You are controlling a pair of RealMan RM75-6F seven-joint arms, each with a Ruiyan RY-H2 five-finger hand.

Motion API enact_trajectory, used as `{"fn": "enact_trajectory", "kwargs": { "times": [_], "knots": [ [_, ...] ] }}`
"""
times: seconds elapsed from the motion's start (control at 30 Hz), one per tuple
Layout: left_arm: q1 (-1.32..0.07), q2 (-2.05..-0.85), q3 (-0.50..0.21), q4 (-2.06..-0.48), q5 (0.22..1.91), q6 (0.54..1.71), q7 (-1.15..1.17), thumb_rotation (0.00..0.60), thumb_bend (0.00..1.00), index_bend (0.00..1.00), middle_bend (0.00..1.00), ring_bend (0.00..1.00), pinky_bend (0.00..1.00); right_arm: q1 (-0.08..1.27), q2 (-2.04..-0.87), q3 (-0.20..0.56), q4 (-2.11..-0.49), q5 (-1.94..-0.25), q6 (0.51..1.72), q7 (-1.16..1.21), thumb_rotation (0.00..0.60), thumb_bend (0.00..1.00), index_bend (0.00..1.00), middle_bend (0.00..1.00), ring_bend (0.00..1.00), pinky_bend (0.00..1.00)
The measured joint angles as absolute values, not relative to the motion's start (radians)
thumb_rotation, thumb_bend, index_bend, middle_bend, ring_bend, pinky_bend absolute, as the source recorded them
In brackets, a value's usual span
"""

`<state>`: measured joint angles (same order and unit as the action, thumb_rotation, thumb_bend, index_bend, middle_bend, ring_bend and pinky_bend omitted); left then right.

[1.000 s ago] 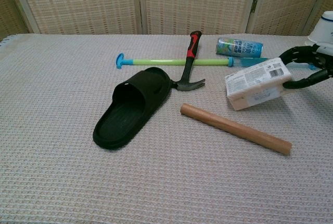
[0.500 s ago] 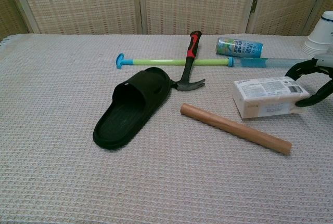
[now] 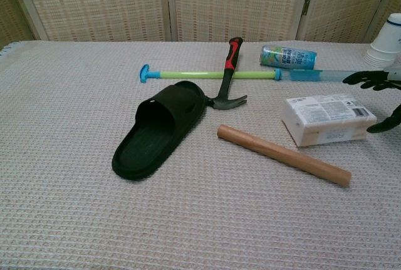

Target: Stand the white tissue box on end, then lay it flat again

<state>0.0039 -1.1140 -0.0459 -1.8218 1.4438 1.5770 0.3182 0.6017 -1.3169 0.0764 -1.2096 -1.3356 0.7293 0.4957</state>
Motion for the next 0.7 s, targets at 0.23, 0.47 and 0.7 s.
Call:
{"fn": "enact_trajectory", "kwargs": {
  "times": [0.23, 0.47, 0.7],
  "knots": [
    [0.002, -1.113, -0.046, -1.822, 1.443, 1.572, 0.315, 0.600, 0.40, 0.07, 0.00, 0.00, 0.17, 0.482, -1.179, 0.061, -1.435, -1.350, 0.940, 0.437, 0.600, 0.09, 0.00, 0.00, 0.00, 0.00],
    [-0.003, -1.121, -0.042, -1.819, 1.437, 1.560, 0.329, 0.600, 0.40, 0.07, 0.00, 0.00, 0.17, 0.270, -1.118, 0.010, -1.638, -1.392, 1.333, 0.167, 0.600, 0.09, 0.00, 0.00, 0.00, 0.00],
    [-0.005, -1.127, -0.041, -1.817, 1.434, 1.555, 0.339, 0.600, 0.40, 0.07, 0.00, 0.00, 0.17, 0.050, -1.101, -0.063, -1.702, -1.424, 1.551, -0.092, 0.600, 0.09, 0.02, 0.00, 0.00, 0.00]
  ]
}}
